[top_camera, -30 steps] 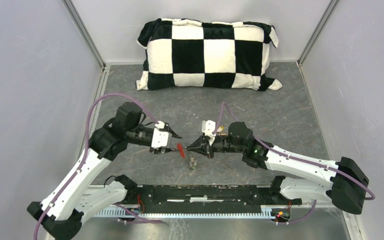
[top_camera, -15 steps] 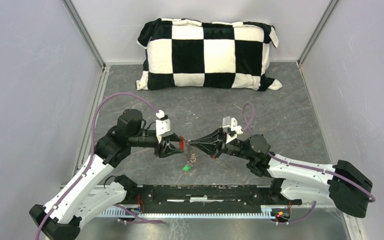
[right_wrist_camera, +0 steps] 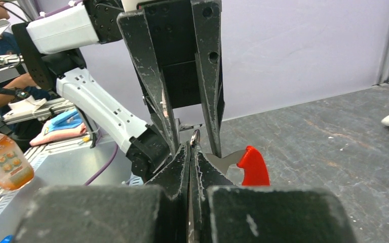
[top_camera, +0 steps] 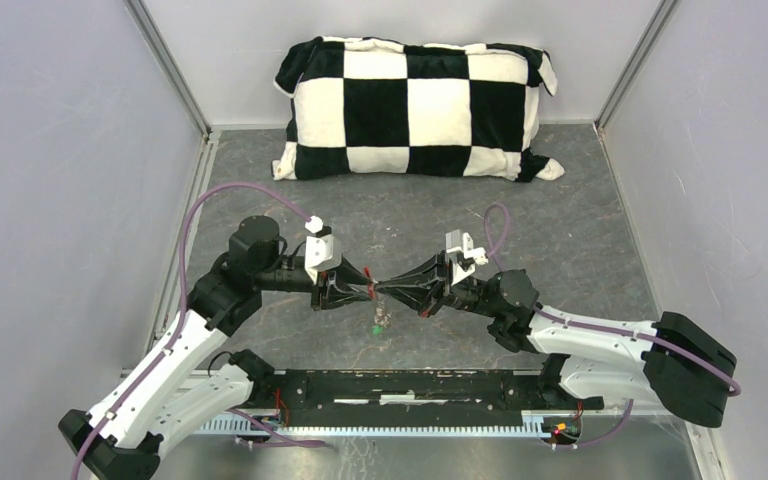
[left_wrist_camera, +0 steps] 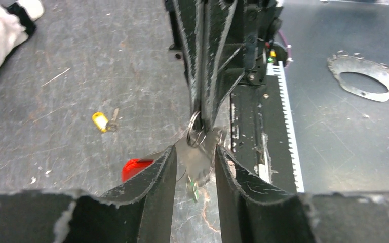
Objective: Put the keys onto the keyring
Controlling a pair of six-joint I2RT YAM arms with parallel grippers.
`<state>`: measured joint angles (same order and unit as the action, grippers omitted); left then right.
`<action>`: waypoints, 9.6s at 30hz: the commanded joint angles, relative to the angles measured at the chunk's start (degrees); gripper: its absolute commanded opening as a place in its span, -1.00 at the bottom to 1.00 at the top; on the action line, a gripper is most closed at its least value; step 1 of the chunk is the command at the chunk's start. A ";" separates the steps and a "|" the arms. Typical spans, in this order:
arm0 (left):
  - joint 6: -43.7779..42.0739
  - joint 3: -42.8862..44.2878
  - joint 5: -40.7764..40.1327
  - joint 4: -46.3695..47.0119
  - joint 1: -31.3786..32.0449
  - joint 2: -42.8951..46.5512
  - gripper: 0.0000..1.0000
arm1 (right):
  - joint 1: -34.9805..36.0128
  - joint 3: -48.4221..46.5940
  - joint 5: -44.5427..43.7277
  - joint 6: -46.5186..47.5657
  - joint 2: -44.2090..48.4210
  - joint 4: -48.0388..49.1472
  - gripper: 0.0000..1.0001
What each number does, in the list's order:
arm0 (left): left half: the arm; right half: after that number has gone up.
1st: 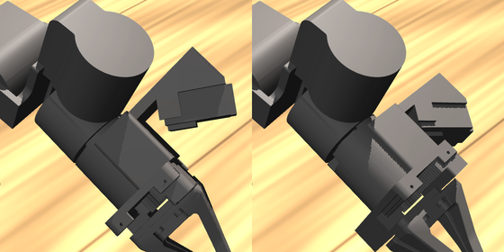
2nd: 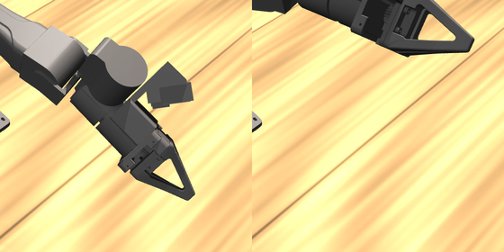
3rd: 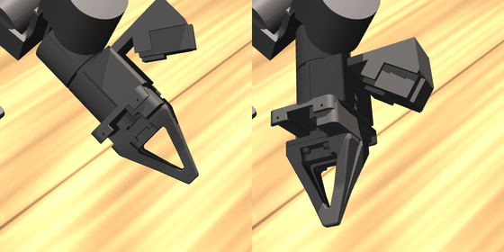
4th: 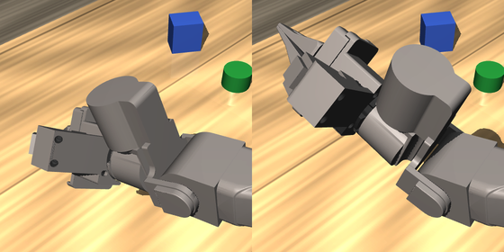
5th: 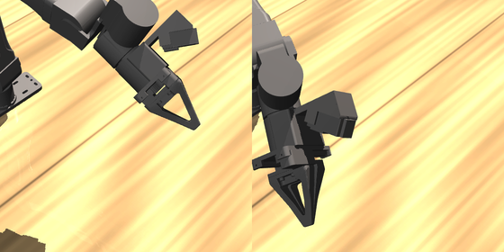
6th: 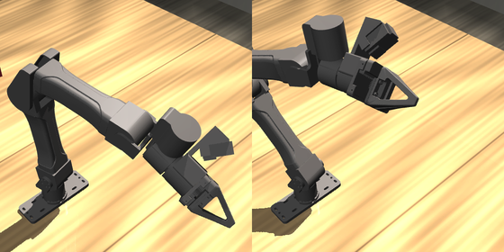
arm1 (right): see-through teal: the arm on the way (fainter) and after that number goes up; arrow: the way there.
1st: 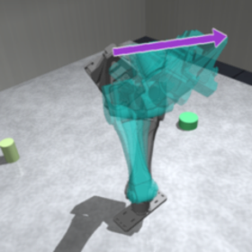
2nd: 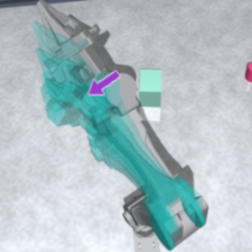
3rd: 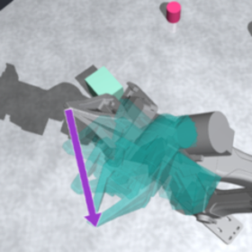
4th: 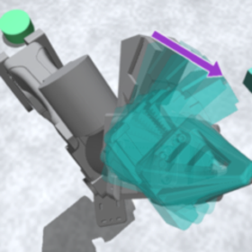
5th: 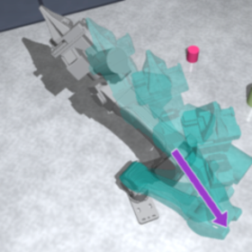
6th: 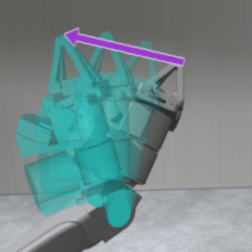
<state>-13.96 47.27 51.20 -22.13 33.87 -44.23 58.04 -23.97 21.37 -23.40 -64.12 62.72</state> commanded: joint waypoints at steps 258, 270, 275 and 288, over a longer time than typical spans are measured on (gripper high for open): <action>-12.69 -3.14 8.35 -0.86 -0.07 2.51 -0.96 | 4.39 -5.99 -13.04 10.00 11.11 -25.93 0.37; -26.98 -3.26 7.98 -9.23 -0.10 4.88 -0.96 | -11.11 -10.79 -31.99 0.87 6.65 -63.84 0.63; -27.06 -4.19 7.93 -9.75 -0.11 5.12 -0.96 | -17.42 -3.84 -31.51 -7.18 1.98 -59.84 0.43; -25.12 -3.93 7.44 -9.72 -0.03 4.74 -0.96 | -20.70 -3.83 -24.74 7.25 -10.72 -45.74 0.03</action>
<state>-37.80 42.76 58.59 -32.84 33.82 -39.66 37.43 -25.91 -5.04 -23.94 -74.28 9.58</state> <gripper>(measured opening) 0.042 0.536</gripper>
